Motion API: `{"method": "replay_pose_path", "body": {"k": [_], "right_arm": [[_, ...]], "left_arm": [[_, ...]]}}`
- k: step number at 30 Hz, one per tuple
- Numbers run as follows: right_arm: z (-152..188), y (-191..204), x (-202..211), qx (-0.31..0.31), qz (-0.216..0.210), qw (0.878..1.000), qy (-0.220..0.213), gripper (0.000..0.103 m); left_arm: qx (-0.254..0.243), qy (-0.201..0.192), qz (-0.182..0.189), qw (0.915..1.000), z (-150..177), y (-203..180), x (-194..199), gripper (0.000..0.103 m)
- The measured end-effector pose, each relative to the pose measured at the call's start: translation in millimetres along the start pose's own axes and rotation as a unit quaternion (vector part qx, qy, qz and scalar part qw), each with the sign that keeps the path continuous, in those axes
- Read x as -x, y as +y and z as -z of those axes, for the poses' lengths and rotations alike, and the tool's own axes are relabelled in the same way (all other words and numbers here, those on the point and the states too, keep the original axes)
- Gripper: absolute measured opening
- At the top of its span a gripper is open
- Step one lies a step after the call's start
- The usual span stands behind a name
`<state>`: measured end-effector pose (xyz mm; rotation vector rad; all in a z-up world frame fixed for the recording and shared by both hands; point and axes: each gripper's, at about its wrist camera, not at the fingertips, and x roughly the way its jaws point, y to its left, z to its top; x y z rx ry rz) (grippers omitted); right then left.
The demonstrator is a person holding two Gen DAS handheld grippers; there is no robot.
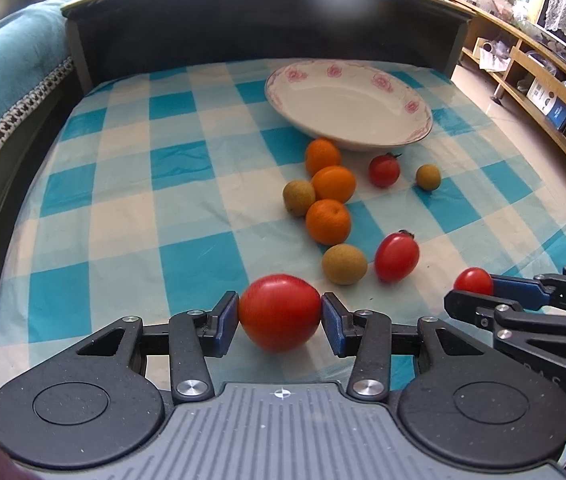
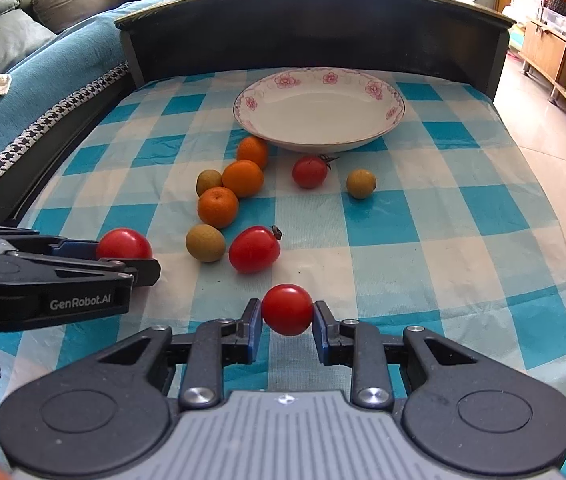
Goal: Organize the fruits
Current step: 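Carry the apple and cherry tomato with both grippers over the white bowl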
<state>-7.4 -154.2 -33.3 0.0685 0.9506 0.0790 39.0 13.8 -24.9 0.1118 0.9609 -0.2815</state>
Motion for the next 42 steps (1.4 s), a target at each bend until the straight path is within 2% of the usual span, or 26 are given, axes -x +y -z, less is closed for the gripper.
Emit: {"method": "replay_pose_path", "body": {"k": [5, 11, 20, 34, 42], "right_arm": [[-5, -2, 1, -0.004, 0.003, 1.000, -0.005, 0.029], [-3, -2, -3, -0.005, 0.002, 1.000, 0.004, 0.029], [-3, -3, -5, -0.009, 0.001, 1.000, 0.006, 0.029], [-8, -6, 4, -0.018, -0.002, 1.000, -0.011, 0.029], [-39, -12, 7, -0.021, -0.003, 0.999, -0.041, 0.029]], "left_arm": [[-0.005, -0.003, -0.002, 1.0000, 1, -2, -3, 0.053], [0.002, 0.013, -0.010, 0.9999, 2, 1, -17, 0.053], [-0.001, 0.001, -0.014, 0.9999, 1, -1, -20, 0.052], [0.039, -0.014, 0.023, 0.9989, -9, 5, -2, 0.052], [0.034, -0.037, 0.044, 0.9978, -37, -8, -1, 0.052]]}}
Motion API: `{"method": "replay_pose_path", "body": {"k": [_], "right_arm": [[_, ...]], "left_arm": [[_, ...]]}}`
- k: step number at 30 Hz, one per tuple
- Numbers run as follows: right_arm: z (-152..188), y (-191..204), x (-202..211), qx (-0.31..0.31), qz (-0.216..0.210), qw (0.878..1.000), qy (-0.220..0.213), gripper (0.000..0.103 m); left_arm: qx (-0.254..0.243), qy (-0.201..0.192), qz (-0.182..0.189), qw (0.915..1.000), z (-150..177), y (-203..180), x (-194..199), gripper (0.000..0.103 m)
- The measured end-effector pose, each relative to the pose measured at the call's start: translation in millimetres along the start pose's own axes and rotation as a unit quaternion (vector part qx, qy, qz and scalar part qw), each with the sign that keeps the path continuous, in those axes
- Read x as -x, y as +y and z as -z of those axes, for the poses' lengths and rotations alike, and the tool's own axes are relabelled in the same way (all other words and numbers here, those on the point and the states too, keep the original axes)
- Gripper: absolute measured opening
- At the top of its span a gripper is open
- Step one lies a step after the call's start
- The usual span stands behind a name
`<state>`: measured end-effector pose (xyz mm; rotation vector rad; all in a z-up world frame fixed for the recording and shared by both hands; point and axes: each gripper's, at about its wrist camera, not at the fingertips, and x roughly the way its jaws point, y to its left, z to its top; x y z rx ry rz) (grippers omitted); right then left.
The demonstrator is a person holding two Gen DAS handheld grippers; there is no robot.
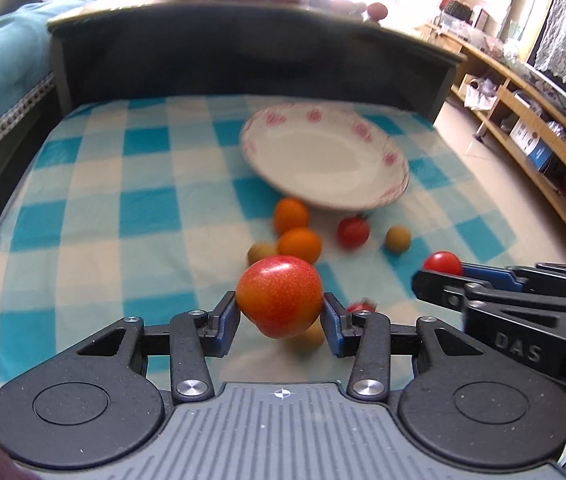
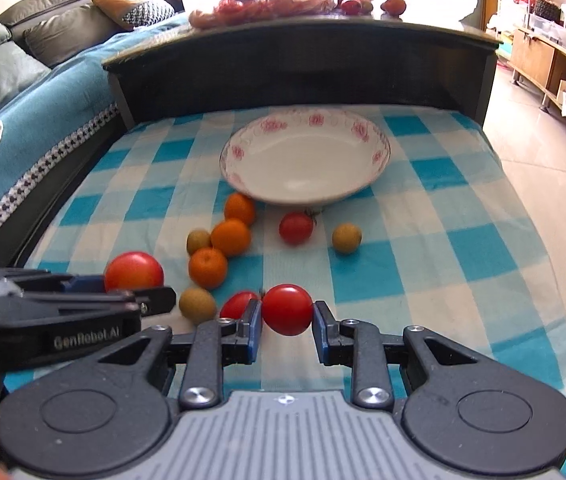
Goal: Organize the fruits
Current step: 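Carry the apple and cherry tomato with both grippers over the white bowl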
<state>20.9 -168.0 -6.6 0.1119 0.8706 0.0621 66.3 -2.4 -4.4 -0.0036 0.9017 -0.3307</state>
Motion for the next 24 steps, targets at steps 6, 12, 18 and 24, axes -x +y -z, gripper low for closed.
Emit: {"method": "replay_pose_path", "body": {"k": [6, 12, 18, 24], "right_arm": [[-34, -7, -12, 0.009, 0.005, 1.000, -0.018, 0.029], [-65, -20, -37, 0.021, 0.008, 1.000, -0.020, 0.029], [-86, -29, -65, 0.034, 0.012, 0.999, -0.014, 0.030], [-98, -35, -89, 0.047, 0.006, 0.999, -0.004, 0.030]], "left_arm": [[-0.015, -0.014, 0.000, 0.9998, -30, -11, -16, 0.052], [-0.021, -0.013, -0.005, 0.9997, -52, -14, -41, 0.052], [-0.029, -0.007, -0.011, 0.9995, -69, -11, -64, 0.052], [-0.036, 0.000, -0.012, 0.9993, -74, -9, -78, 0.051]]}}
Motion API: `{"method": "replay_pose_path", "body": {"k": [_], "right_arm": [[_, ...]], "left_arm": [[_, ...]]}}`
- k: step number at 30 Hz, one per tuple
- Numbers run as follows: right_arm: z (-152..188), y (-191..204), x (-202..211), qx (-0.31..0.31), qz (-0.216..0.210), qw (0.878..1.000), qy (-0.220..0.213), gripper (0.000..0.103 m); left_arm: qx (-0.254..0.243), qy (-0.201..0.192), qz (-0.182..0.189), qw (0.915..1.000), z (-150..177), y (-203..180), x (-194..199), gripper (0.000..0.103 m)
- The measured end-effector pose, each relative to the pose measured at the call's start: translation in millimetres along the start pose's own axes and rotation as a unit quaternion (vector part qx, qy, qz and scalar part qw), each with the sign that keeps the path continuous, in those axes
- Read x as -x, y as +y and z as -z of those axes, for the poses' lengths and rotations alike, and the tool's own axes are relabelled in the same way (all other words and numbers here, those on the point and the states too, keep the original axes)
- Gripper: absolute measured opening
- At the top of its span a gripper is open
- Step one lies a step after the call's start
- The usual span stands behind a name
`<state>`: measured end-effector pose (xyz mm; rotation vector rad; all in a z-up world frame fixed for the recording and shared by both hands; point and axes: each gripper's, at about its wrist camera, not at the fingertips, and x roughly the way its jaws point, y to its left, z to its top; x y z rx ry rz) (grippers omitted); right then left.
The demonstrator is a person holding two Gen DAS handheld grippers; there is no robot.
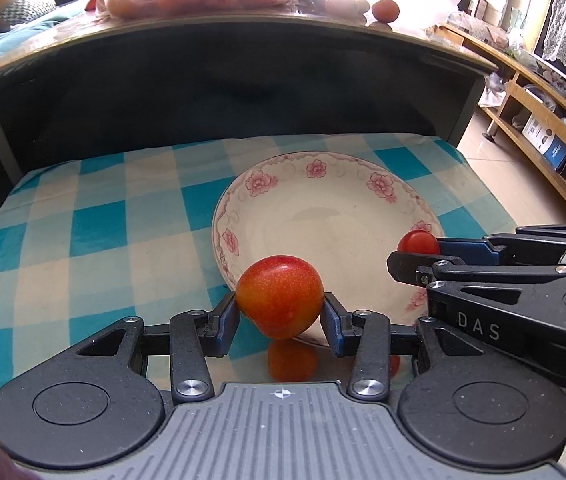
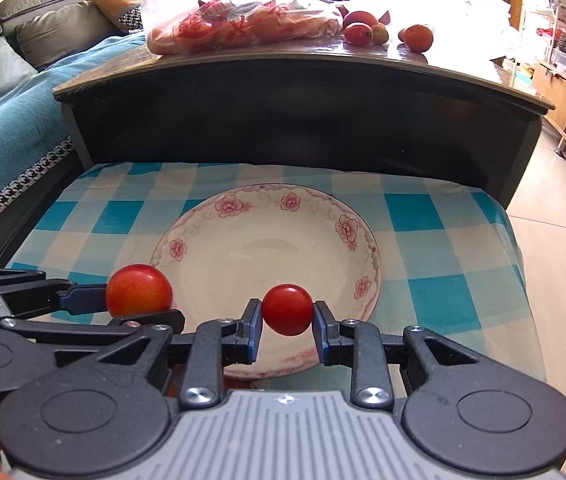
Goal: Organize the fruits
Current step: 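Carry the apple and cherry tomato with both grippers over the white bowl, then open both grippers to drop the apple and cherry tomato into the bowl, then withdraw both grippers from the bowl toward the remaining fruit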
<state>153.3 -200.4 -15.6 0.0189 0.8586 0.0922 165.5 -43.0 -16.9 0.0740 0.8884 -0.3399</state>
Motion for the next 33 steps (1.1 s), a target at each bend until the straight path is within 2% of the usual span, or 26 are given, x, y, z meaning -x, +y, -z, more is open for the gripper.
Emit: {"method": "replay_pose_path", "body": {"k": [7, 17, 33], "right_arm": [[-2, -3, -12, 0.005, -0.008, 1.000, 0.008, 0.031], [-3, -5, -5, 0.004, -0.007, 1.000, 0.002, 0.034], [7, -8, 32, -0.012, 0.011, 1.000, -0.014, 0.036]], "left_arm": [[-0.008, -0.007, -0.006, 0.9999, -1, -2, -1, 0.051], [-0.003, -0.016, -0.011, 0.9998, -4, 0, 9, 0.060], [-0.004, -0.027, -0.013, 0.9996, 7, 0, 43, 0.063]]}}
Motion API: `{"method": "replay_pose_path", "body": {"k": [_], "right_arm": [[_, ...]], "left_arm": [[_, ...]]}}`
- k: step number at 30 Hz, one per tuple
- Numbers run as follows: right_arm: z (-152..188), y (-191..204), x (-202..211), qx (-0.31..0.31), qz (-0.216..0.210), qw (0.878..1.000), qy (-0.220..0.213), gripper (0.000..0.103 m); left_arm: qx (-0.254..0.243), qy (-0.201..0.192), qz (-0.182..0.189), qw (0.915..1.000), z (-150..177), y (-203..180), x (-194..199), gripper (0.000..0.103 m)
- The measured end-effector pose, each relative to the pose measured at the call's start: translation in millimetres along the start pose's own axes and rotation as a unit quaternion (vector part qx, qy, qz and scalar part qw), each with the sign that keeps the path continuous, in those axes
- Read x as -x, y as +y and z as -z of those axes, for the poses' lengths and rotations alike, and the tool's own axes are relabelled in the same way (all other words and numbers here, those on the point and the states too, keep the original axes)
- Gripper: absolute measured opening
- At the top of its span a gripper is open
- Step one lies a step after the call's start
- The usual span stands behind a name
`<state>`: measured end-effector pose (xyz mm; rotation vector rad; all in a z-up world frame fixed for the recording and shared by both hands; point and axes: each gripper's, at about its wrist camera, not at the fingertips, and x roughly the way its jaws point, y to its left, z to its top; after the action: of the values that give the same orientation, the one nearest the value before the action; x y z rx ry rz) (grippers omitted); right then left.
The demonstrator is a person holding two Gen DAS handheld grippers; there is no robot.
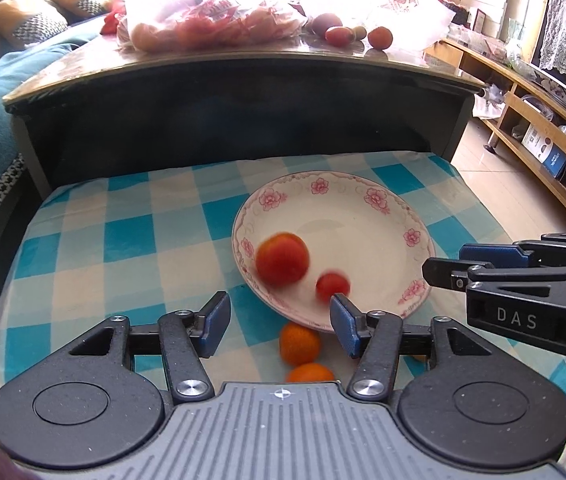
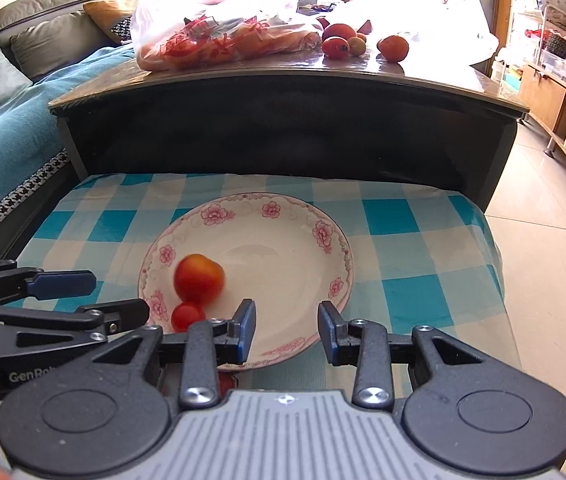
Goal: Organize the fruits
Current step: 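Withdraw both grippers from the bowl toward the remaining fruit, then grasp the red tomato with the right gripper while the left grasps the brownish round fruit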
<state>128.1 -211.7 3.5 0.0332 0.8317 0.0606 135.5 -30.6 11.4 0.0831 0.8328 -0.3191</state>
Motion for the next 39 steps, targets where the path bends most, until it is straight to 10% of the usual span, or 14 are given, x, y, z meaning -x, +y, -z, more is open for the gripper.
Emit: {"method": "replay_pose_path", "body": {"k": [39], "right_arm": [[74, 62, 15, -0.013, -0.070, 0.993, 0.095, 0.037]], "left_arm": [[0.040, 0.038, -0.009, 0.9984, 62, 30, 42, 0.067]]}}
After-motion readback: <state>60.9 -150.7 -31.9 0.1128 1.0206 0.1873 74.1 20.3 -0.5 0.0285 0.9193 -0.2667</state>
